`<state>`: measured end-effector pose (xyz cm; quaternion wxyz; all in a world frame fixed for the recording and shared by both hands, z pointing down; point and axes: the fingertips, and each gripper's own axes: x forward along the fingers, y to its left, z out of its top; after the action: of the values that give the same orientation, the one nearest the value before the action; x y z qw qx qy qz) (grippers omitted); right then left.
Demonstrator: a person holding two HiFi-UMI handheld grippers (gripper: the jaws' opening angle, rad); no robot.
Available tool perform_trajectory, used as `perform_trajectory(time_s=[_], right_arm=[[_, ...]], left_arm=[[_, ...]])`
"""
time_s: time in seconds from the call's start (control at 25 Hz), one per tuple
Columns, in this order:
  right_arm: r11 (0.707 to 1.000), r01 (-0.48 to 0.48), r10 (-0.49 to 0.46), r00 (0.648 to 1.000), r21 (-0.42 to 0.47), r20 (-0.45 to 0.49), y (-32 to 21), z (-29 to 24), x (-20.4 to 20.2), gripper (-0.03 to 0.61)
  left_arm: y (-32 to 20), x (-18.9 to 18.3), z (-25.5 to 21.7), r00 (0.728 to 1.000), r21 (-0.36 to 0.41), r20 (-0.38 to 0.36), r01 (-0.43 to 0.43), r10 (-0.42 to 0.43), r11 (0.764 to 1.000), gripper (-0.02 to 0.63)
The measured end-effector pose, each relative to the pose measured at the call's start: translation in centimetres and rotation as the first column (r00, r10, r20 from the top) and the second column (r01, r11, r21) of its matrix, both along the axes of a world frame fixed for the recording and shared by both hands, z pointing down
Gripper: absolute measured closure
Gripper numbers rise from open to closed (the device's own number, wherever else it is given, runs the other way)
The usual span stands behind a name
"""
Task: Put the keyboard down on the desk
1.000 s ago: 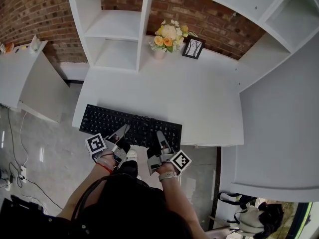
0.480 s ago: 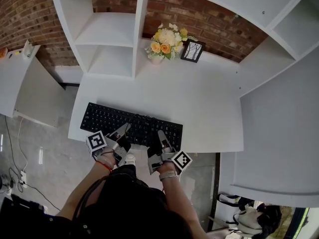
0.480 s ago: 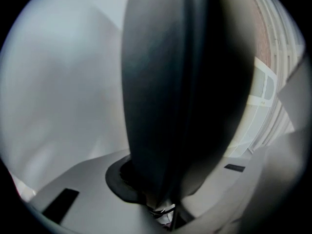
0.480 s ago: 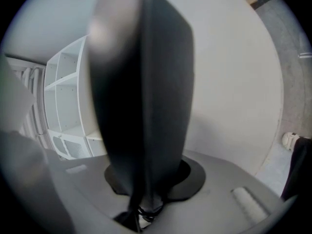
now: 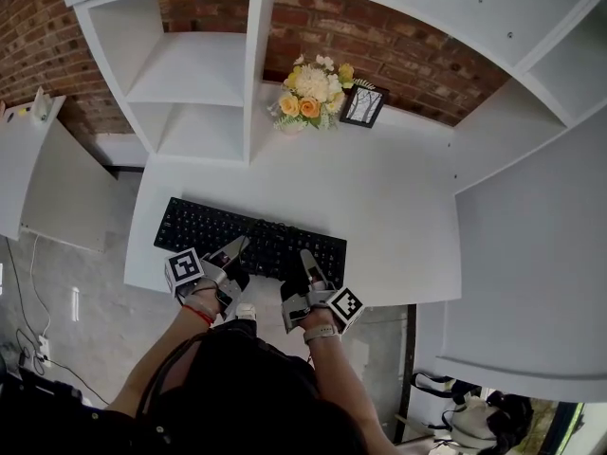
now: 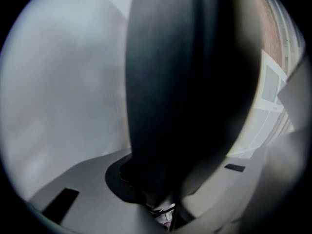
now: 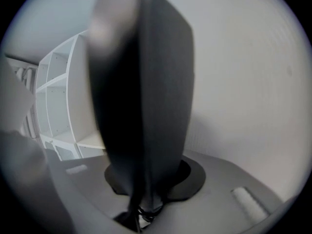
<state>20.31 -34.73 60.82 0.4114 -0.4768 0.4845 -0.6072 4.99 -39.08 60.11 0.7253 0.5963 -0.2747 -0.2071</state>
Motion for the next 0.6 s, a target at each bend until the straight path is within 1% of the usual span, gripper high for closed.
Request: perform_trajectory(time_s=[0.12, 0.24, 0.4, 0.52, 0.6], right_arm=[[1.000, -0.006, 0.006, 1.000, -0.015, -0.001, -1.1, 0.2, 0.4, 0.502], [0.999, -0.009, 0.009, 1.000, -0.033, 0.006, -1.9, 0.6, 0.8, 0.502], [0.999, -0.007, 0.007, 1.000, -0.052, 0.010, -2.8, 1.5, 1.2, 0.502], [0.998, -0.010, 0.011, 1.000, -0.069, 0.015, -3.6, 1.7, 1.1, 0.502], [0.998, -0.009, 0.011, 1.000, -0.059, 0.023, -4.0, 2.0, 1.1, 0.502]], left_arm=[[-0.9, 0.4, 0.5, 1.000, -0.048, -0.007, -0.001, 0.001, 0.999, 0.565], [-1.8, 0.8, 0.7, 1.000, -0.066, 0.002, -0.006, 0.006, 0.998, 0.565], [-2.7, 1.2, 1.5, 1.000, -0.106, -0.018, -0.003, 0.001, 0.994, 0.563], [-3.5, 1.2, 1.8, 1.000, -0.105, -0.014, -0.007, 0.006, 0.994, 0.563], [-4.0, 1.1, 2.1, 1.000, -0.101, -0.009, -0.011, 0.010, 0.995, 0.563]])
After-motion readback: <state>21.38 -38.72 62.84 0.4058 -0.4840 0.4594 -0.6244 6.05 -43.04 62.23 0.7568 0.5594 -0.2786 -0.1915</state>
